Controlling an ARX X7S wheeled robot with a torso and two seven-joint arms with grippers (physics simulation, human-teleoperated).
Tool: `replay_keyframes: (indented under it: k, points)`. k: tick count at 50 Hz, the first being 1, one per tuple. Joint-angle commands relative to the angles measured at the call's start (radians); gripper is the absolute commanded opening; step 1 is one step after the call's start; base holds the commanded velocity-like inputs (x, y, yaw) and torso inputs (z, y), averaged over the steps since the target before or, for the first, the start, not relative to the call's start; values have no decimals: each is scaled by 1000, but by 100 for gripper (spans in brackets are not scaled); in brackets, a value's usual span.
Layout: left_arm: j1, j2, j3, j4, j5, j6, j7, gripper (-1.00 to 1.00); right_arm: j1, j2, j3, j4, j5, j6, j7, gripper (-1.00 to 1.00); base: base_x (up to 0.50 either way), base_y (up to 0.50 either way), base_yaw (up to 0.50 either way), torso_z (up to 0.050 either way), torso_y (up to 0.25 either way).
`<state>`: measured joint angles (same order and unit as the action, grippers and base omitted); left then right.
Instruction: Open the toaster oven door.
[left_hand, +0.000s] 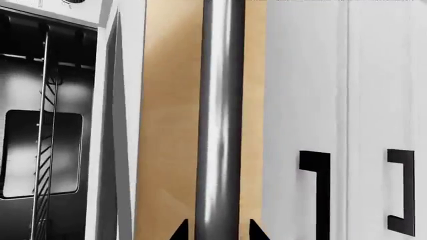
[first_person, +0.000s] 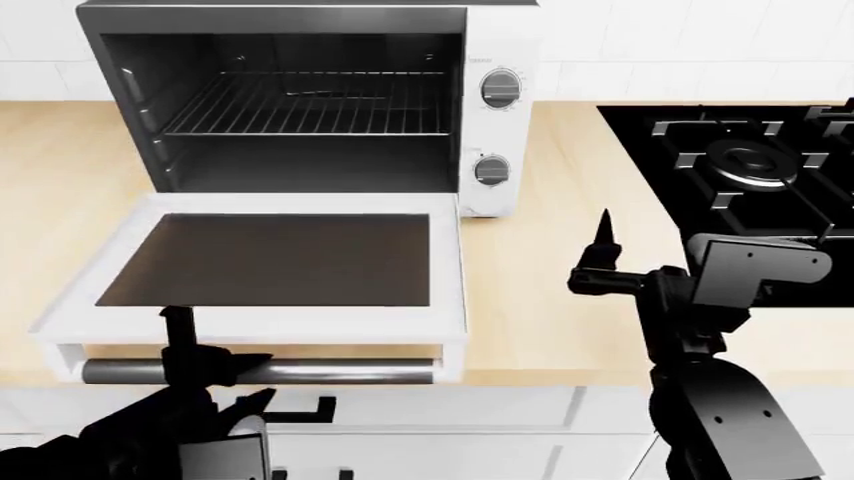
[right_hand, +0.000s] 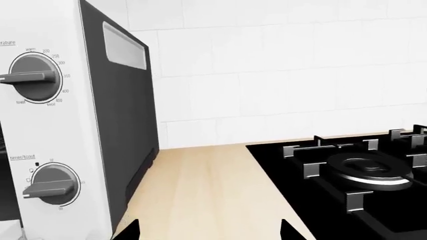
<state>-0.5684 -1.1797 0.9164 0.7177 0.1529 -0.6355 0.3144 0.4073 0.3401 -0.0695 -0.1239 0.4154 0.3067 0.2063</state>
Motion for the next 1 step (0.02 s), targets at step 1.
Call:
replay_keyframes:
  k: [1]
  points:
    - [97,42,77,-101,-81,24,3,-100,-5,5,1,-9,2,3,6,100,0,-3,-7,0,0]
